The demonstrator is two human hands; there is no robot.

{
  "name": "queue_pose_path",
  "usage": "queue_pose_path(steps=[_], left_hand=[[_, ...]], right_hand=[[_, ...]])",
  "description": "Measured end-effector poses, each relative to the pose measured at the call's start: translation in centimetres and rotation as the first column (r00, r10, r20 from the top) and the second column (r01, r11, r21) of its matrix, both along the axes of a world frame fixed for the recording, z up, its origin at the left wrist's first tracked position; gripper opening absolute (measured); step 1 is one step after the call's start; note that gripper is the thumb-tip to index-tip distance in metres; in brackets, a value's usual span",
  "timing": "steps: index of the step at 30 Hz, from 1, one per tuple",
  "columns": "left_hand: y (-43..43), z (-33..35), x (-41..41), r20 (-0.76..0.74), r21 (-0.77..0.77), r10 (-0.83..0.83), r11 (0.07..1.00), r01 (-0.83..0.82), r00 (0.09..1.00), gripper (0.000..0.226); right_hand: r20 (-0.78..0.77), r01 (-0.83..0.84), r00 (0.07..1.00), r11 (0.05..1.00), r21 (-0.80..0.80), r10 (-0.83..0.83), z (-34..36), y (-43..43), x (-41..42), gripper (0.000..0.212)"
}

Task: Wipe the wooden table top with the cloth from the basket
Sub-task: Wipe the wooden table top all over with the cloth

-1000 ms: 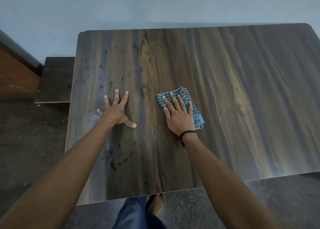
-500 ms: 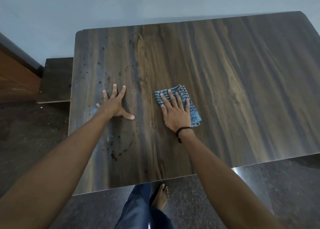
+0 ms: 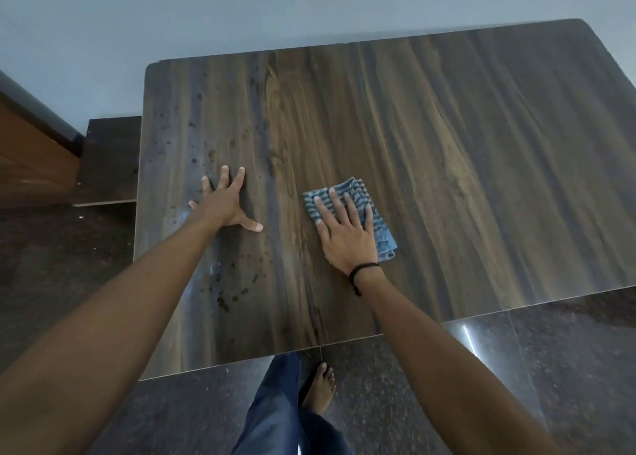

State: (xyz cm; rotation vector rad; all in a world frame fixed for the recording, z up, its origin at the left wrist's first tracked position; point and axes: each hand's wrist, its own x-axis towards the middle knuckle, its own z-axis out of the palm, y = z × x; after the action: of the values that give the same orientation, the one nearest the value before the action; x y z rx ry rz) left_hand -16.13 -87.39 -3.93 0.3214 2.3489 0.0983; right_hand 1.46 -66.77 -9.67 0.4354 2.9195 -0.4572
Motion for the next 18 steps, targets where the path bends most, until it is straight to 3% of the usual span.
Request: queue_pose_path(steps=[7,9,14,16,18], left_hand=[[-1.2,-2.1,2.2,0.087,-0.026,-0.1,0.994,0.103,0.991,0.156],[-1.1,-2.2,2.3,0.069,-0.016,-0.107,0.994,0.109,0.992,0.157],[-1.5,-1.4,2.5,0.054,-0.021,-0.099,0.995,0.1,0.994,0.156],[-1.6,-1.1,2.8,0.05,-0.012,-0.098,0.995,0.098,0.994,0.155],[-1.4,-1.1,2.8,0.059,-0.001,-0.095,0.995,0.096,0.994,0.155]], right_hand=[[-0.005,-0.436,0.9,0.899,0.022,0.437,-0.2,-1.2,9.6,0.049],[0.002,-0.393,0.919,0.918,0.052,0.394,-0.3,0.6,7.2,0.05],[0.004,-0.019,1.0,1.0,0.003,0.019,0.2,-0.1,1.3,0.052],[-0.012,-0.114,0.993,0.992,0.046,0.114,-0.1,-2.0,3.5,0.053],[-0.015,-0.341,0.939,0.937,0.08,0.343,-0.4,-3.1,8.0,0.052]])
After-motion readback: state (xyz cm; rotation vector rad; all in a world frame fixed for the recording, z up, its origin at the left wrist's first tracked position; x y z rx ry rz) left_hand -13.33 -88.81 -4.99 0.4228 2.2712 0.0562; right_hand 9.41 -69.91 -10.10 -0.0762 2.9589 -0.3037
